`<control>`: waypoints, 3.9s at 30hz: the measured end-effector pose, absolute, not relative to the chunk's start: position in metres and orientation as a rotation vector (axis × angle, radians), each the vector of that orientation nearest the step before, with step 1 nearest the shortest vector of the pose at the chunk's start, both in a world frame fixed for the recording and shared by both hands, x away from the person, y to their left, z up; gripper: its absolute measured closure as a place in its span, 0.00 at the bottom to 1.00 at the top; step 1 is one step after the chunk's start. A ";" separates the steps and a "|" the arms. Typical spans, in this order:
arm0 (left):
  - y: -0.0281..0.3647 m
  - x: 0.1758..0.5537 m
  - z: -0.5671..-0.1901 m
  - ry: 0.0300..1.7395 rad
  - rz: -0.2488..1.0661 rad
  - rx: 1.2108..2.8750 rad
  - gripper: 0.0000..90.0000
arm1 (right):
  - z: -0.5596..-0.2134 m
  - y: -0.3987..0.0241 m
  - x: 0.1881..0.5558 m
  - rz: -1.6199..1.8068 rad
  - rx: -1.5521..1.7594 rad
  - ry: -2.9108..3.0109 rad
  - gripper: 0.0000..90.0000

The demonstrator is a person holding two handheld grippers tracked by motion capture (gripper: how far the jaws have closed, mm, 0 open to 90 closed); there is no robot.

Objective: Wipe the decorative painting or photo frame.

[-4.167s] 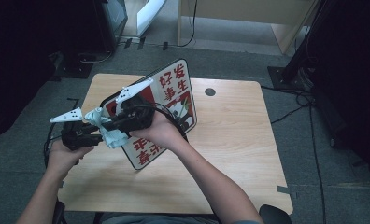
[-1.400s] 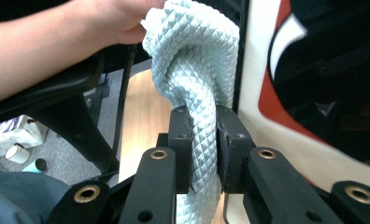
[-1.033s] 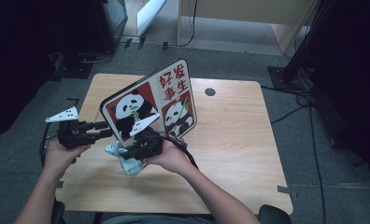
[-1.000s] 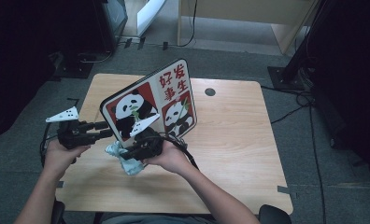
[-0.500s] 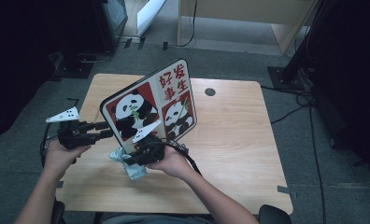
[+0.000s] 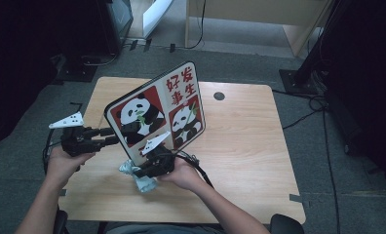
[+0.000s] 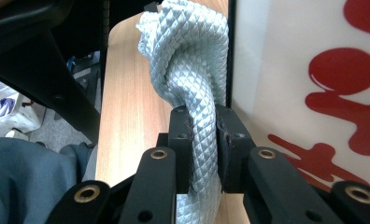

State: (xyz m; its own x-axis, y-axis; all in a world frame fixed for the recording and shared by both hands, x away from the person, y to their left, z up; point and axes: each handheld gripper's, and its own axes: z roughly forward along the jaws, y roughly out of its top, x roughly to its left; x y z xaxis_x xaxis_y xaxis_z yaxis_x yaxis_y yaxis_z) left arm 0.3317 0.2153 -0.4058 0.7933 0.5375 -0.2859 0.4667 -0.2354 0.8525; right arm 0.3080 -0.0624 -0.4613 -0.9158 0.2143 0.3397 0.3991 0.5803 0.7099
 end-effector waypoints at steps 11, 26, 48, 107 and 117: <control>0.215 0.331 -0.406 0.763 0.078 1.874 0.56 | -0.471 -0.067 0.310 -1.225 -0.502 -2.596 0.87; 0.213 0.330 -0.404 0.752 0.076 1.880 0.56 | -0.469 -0.080 0.314 -1.234 -0.516 -2.601 0.87; 0.212 0.315 -0.396 0.744 0.075 1.879 0.56 | -0.442 -0.111 0.329 -1.309 -0.534 -2.573 0.88; 0.191 0.305 -0.394 0.758 0.024 1.839 0.71 | -0.222 -0.045 0.387 -1.645 -0.344 -2.564 0.89; 0.181 0.305 -0.395 0.733 0.021 1.886 0.82 | -0.235 -0.031 0.397 -1.586 -0.395 -2.598 0.89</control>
